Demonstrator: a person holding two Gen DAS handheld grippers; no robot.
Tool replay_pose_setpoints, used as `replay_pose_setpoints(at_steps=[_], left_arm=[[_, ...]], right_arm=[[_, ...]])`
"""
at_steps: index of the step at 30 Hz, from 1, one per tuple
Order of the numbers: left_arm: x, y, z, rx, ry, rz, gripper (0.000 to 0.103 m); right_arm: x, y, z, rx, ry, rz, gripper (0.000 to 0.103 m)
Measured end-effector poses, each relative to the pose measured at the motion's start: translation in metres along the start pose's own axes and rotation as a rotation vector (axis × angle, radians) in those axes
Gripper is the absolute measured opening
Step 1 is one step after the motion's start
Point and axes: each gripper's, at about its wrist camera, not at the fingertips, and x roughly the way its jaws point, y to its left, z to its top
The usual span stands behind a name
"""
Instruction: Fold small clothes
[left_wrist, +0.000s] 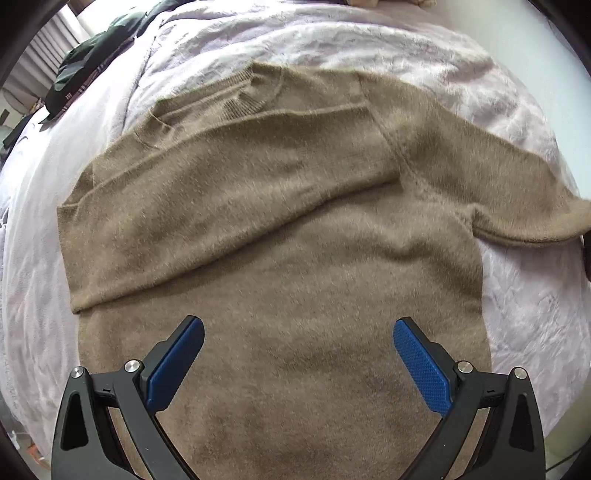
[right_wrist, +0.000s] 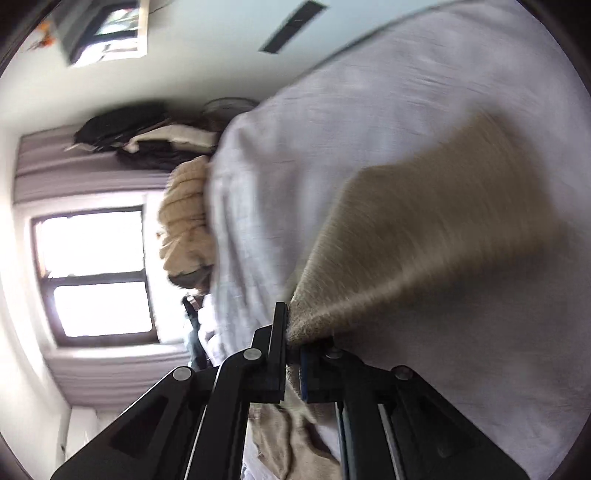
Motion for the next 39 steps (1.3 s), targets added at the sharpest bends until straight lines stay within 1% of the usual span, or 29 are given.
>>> replay_pose_setpoints(at_steps=[1, 3, 6, 7, 8, 10, 12, 13, 14, 15, 16, 17, 20, 23, 25, 27, 28, 29, 31, 33, 34, 35, 36, 37, 38, 39], left_arm=[[0.001, 0.005, 0.002, 0.0, -0.01, -0.003, 0.103], [-0.001, 0.016, 0.005, -0.008, -0.029, -0.015, 0.103], [-0.003, 0.035, 0.008, -0.044, -0.044, -0.033, 0.103], [-0.003, 0.043, 0.01, -0.057, -0.049, -0.028, 0.103], [-0.004, 0.048, 0.009, -0.067, -0.052, -0.023, 0.103], [-0.004, 0.068, 0.011, -0.099, -0.065, -0.018, 0.103], [-0.005, 0.083, 0.011, -0.122, -0.079, -0.019, 0.103], [-0.006, 0.094, 0.011, -0.135, -0.088, -0.018, 0.103], [-0.006, 0.103, 0.011, -0.146, -0.098, -0.014, 0.103], [-0.006, 0.111, 0.01, -0.158, -0.108, -0.009, 0.103], [-0.004, 0.123, 0.011, -0.173, -0.113, -0.003, 0.103], [-0.002, 0.132, 0.012, -0.186, -0.116, 0.001, 0.103], [0.003, 0.155, 0.01, -0.229, -0.12, 0.012, 0.103], [0.01, 0.17, 0.009, -0.257, -0.119, 0.01, 0.103], [0.016, 0.177, 0.009, -0.266, -0.119, -0.006, 0.103], [0.021, 0.182, 0.01, -0.271, -0.121, -0.027, 0.103], [0.024, 0.185, 0.011, -0.275, -0.125, -0.048, 0.103], [0.025, 0.186, 0.011, -0.279, -0.129, -0.058, 0.103], [0.029, 0.193, 0.012, -0.294, -0.144, -0.096, 0.103], [0.032, 0.203, 0.013, -0.325, -0.161, -0.162, 0.103], [0.033, 0.207, 0.014, -0.339, -0.165, -0.196, 0.103], [0.036, 0.213, 0.014, -0.357, -0.173, -0.256, 0.103], [0.038, 0.216, 0.015, -0.37, -0.178, -0.294, 0.103], [0.041, 0.223, 0.015, -0.393, -0.185, -0.373, 0.103], [0.044, 0.225, 0.016, -0.402, -0.182, -0.42, 0.103], [0.051, 0.23, 0.018, -0.422, -0.167, -0.514, 0.103]], right_arm=[[0.001, 0.007, 0.0, -0.022, 0.008, 0.019, 0.006], [0.014, 0.04, -0.003, -0.109, 0.042, 0.06, 0.006], [0.032, 0.088, -0.016, -0.242, 0.102, 0.102, 0.006], [0.047, 0.112, -0.026, -0.308, 0.136, 0.119, 0.006], [0.058, 0.13, -0.036, -0.364, 0.166, 0.128, 0.006], [0.084, 0.162, -0.062, -0.481, 0.237, 0.133, 0.006], [0.115, 0.189, -0.098, -0.614, 0.325, 0.115, 0.006], [0.136, 0.2, -0.122, -0.683, 0.387, 0.103, 0.006], [0.151, 0.205, -0.141, -0.724, 0.437, 0.094, 0.006], [0.171, 0.209, -0.166, -0.773, 0.507, 0.076, 0.006], [0.184, 0.208, -0.182, -0.799, 0.548, 0.062, 0.006], [0.202, 0.204, -0.205, -0.831, 0.605, 0.036, 0.006], [0.243, 0.178, -0.256, -0.87, 0.742, -0.057, 0.006], [0.269, 0.148, -0.286, -0.883, 0.823, -0.15, 0.006], [0.282, 0.128, -0.295, -0.866, 0.853, -0.216, 0.01], [0.283, 0.112, -0.298, -0.856, 0.854, -0.294, 0.01], [0.281, 0.104, -0.296, -0.846, 0.849, -0.32, 0.013], [0.28, 0.101, -0.293, -0.832, 0.838, -0.321, 0.016], [0.271, 0.1, -0.286, -0.794, 0.802, -0.297, 0.041], [0.264, 0.102, -0.274, -0.729, 0.746, -0.248, 0.045], [0.264, 0.104, -0.266, -0.685, 0.718, -0.22, 0.045], [0.265, 0.104, -0.259, -0.639, 0.687, -0.199, 0.045], [0.267, 0.106, -0.254, -0.611, 0.662, -0.196, 0.045], [0.272, 0.107, -0.25, -0.579, 0.641, -0.191, 0.035], [0.276, 0.108, -0.248, -0.568, 0.629, -0.187, 0.022], [0.281, 0.112, -0.251, -0.587, 0.618, -0.189, 0.007]])
